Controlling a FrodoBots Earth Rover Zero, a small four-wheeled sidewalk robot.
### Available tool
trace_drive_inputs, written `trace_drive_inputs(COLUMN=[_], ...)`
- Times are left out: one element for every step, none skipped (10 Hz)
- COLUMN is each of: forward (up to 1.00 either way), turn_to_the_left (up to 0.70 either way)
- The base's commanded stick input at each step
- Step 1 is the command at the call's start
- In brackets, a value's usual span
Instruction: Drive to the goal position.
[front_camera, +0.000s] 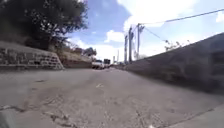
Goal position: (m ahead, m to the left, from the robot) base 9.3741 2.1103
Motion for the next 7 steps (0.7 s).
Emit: trace_drive_inputs(forward=[0.70,0.70,0.70,0.70,0.70,0.70,0.70], turn_to_the_left=[0.00,0.00,0.00,0.00,0.00,0.00,0.00])
